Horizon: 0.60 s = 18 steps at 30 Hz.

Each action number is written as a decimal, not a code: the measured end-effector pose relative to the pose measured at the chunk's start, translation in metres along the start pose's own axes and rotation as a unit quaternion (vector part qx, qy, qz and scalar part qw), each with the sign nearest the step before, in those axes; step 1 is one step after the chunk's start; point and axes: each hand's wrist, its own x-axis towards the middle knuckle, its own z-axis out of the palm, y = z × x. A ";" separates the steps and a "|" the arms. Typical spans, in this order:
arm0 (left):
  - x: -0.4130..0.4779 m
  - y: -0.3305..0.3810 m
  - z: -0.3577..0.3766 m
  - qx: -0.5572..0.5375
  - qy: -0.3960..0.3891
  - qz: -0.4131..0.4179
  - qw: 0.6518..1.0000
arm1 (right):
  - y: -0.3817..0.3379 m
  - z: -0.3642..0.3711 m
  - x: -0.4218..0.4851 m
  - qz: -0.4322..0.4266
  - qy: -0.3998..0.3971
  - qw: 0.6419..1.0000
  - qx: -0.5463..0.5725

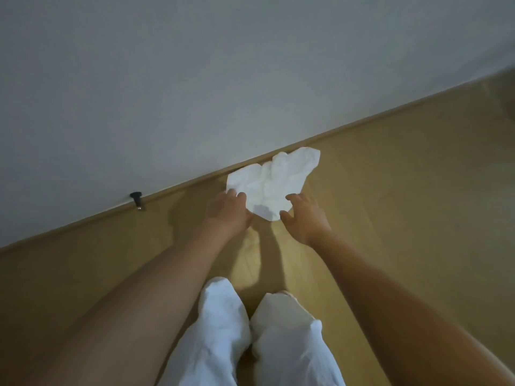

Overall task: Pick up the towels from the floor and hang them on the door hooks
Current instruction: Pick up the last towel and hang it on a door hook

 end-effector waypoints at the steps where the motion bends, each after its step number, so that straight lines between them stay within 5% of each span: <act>1: 0.014 -0.005 0.021 -0.012 -0.005 -0.006 1.000 | 0.007 0.021 0.014 0.005 -0.003 1.000 0.012; 10: 0.166 -0.047 0.215 -0.129 -0.017 -0.064 0.990 | 0.081 0.211 0.163 0.090 0.006 0.986 0.144; 18: 0.278 -0.083 0.305 -0.090 0.032 -0.094 0.991 | 0.127 0.297 0.266 0.106 0.017 0.983 0.151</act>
